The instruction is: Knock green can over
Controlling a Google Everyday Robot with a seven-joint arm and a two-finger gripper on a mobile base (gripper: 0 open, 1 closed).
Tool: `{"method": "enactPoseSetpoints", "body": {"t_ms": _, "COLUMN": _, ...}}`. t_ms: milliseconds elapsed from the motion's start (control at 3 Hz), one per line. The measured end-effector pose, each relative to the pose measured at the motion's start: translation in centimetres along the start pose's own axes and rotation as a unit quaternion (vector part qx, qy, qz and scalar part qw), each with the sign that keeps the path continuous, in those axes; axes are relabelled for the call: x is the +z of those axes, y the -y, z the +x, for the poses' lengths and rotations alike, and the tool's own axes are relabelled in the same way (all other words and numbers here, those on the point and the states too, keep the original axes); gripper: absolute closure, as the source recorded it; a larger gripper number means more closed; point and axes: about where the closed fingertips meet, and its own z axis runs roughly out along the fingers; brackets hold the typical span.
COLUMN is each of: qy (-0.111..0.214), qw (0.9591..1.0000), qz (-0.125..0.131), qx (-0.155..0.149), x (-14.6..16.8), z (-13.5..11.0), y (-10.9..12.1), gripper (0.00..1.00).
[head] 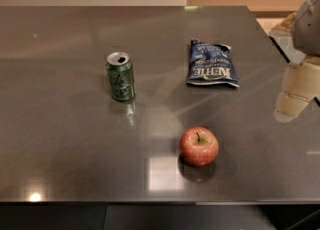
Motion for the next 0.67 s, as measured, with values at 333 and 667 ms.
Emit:
{"method": "enactPoseSetpoints", "body": {"t_ms": 333, "qy": 0.053, "qw": 0.9966, "qz": -0.008, "qx": -0.063, "x": 0.2, "z": -3.3, "y": 1.0, "gripper": 0.00}}
{"method": "enactPoseSetpoints", "body": {"t_ms": 667, "qy": 0.096, "qw": 0.9910, "qz": -0.018, "qx": -0.092, "x": 0.4, "z": -6.9, "y": 0.8, "gripper": 0.00}}
